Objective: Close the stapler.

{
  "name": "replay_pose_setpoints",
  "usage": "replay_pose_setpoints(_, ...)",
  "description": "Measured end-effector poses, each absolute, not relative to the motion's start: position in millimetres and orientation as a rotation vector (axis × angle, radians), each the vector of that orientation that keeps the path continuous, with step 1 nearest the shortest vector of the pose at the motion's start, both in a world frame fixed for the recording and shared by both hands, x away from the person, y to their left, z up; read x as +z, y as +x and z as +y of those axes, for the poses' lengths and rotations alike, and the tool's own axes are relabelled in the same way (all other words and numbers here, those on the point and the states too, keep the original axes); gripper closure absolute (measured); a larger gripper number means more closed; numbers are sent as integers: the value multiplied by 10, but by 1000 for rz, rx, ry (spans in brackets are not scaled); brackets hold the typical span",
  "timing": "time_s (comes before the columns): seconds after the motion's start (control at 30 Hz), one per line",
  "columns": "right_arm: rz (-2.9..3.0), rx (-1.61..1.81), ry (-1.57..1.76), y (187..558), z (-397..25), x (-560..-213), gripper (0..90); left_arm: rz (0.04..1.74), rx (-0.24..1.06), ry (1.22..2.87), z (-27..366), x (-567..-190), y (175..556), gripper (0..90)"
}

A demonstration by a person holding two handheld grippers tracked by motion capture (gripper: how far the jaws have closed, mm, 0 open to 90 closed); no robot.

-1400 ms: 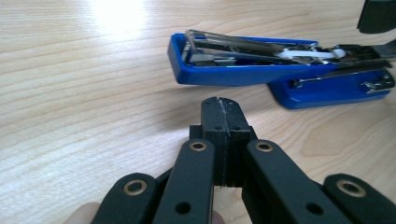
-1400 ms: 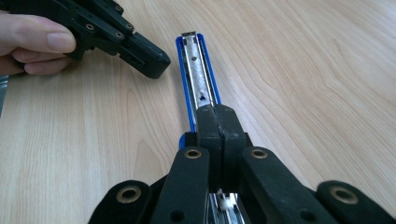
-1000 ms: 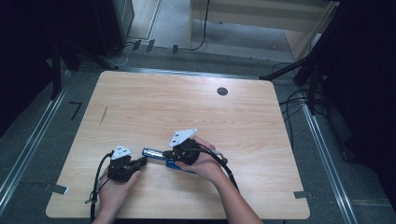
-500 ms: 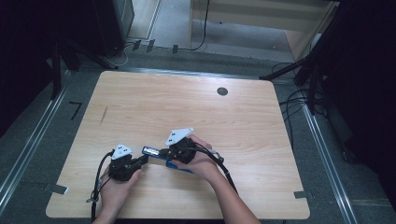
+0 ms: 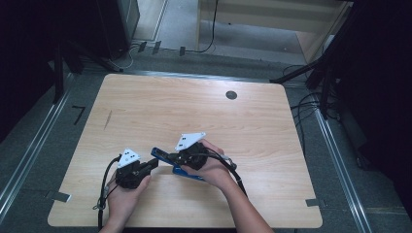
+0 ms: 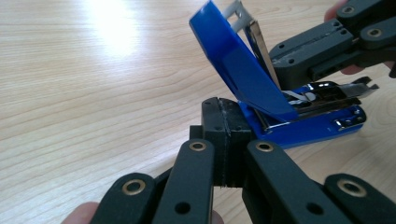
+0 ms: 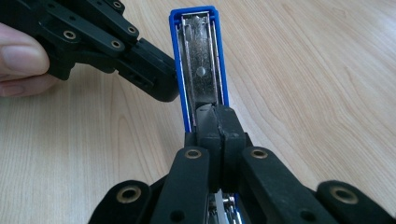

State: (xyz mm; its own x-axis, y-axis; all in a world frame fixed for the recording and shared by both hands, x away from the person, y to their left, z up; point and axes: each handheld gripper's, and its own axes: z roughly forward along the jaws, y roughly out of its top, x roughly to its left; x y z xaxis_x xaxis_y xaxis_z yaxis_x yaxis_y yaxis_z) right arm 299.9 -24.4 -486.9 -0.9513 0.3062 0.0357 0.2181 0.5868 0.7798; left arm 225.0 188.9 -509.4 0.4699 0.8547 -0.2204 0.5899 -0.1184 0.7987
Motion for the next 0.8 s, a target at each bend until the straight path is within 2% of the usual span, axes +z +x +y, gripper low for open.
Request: replay_pose_setpoints(0.8,2662,1380,486,2968,-499,-4791,900,1044,303,1893,1417,-5240,2119,900)
